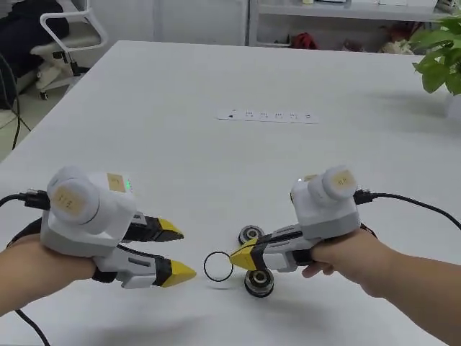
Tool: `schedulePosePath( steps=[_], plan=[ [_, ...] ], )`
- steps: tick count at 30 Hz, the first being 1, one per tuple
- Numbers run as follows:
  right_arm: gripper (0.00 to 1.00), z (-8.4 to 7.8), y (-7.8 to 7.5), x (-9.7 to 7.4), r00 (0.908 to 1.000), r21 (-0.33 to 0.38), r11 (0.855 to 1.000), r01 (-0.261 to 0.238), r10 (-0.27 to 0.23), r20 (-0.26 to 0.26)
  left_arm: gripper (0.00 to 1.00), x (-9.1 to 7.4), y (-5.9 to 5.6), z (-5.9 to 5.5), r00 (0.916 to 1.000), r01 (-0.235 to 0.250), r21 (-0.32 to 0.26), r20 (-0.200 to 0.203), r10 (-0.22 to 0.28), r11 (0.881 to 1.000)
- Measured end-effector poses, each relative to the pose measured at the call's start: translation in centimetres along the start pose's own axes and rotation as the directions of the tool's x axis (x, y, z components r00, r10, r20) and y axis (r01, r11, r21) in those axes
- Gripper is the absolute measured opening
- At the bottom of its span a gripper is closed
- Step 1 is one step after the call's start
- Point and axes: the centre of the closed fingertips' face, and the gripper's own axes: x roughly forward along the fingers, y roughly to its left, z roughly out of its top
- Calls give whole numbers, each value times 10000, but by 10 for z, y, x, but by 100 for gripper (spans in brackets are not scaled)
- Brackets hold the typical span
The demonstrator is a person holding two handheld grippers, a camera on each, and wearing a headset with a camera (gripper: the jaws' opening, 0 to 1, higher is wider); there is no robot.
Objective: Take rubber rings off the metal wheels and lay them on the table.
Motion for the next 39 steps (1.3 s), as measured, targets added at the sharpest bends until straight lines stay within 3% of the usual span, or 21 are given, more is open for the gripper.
schedulePosePath(
  steps=[9, 26, 39],
  plan=[
    [0, -8, -4, 3, 9996, -125, 9997, 201, -203, -192, 38, 1, -1, -1, 10000, 21, 22, -62, -21, 10000],
    [16, -6, -9, -5, 9991, -24, 9991, 412, -412, -53, 38, 3, -1, -1, 9998, 46, 65, -188, -45, 10000],
    [19, -4, 0, -12, 9997, -435, 9988, 244, -248, -83, 37, 6, -1, 5, 9999, 100, 161, -133, -98, 9998]
  ],
)
